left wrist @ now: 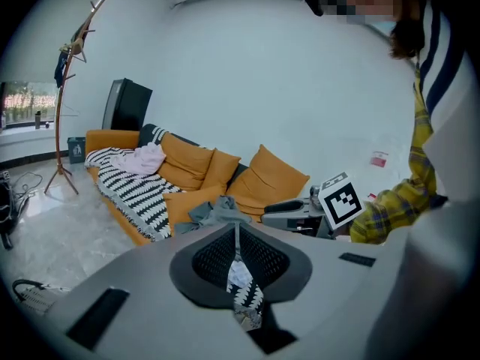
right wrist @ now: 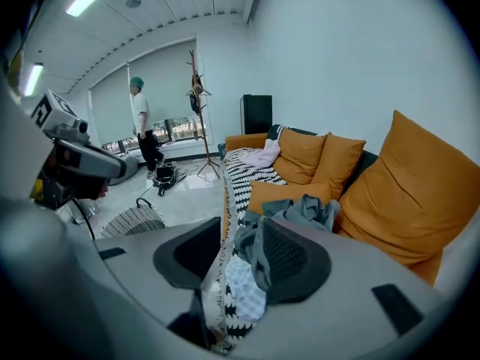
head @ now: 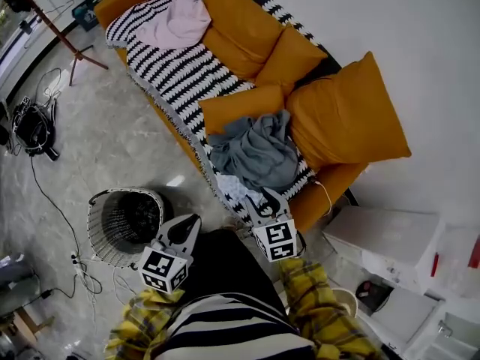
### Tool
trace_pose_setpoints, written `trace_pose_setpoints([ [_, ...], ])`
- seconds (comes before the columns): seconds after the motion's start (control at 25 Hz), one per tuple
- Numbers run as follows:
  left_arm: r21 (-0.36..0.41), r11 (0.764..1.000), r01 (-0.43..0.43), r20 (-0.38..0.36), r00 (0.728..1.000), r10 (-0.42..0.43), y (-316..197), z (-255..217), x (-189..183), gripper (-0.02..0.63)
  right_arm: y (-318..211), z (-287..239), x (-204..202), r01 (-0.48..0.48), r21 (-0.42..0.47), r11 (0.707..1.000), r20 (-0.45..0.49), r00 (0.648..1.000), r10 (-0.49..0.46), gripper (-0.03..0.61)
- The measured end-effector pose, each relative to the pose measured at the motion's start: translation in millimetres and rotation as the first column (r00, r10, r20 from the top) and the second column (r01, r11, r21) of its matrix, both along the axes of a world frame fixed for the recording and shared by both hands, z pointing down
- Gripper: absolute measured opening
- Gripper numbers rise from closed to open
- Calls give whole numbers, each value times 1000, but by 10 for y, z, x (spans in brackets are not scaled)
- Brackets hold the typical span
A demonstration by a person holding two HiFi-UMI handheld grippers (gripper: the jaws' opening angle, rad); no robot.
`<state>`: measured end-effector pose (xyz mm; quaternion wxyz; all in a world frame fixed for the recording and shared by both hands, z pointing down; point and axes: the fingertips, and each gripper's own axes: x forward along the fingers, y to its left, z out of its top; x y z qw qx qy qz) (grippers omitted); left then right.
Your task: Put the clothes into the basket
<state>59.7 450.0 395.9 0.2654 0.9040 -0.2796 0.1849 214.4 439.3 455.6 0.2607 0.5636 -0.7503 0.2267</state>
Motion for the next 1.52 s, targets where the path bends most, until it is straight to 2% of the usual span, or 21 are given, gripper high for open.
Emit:
trace_pose_setpoints([
  [0.28, -74, 997, 3, 96, 995, 4, -150, 392, 254, 25, -411, 770, 612, -23, -78, 997, -44, 999, 20, 258],
  [0.6, -127, 992, 3, 133, 991, 14, -280, 564, 476, 25, -778, 1390, 1077, -92, -169, 981, -102, 992, 75, 323],
  [0.8, -143, 990, 2, 142, 990, 19, -354, 655, 543, 25, -890, 1713, 1153, -78, -247, 966, -94, 994, 57, 328],
  [1.0, -162, 987, 4, 159, 987, 22, -408, 730, 551, 25, -879, 2015, 1117, -45, -362, 931, -82, 997, 17, 328],
  [1.16, -172, 985, 13, 169, 986, 16, -403, 759, 528, 25, -900, 2171, 1093, -35, -402, 915, -100, 995, -6, 327],
  [1.24, -177, 984, 20, 172, 985, 11, -388, 768, 509, 25, -894, 2245, 1069, -20, -422, 907, -119, 992, -34, 319],
  [1.52, -171, 984, 55, 171, 985, -25, -327, 710, 434, 25, -828, 2361, 1069, -22, -456, 890, -198, 977, -77, 132],
])
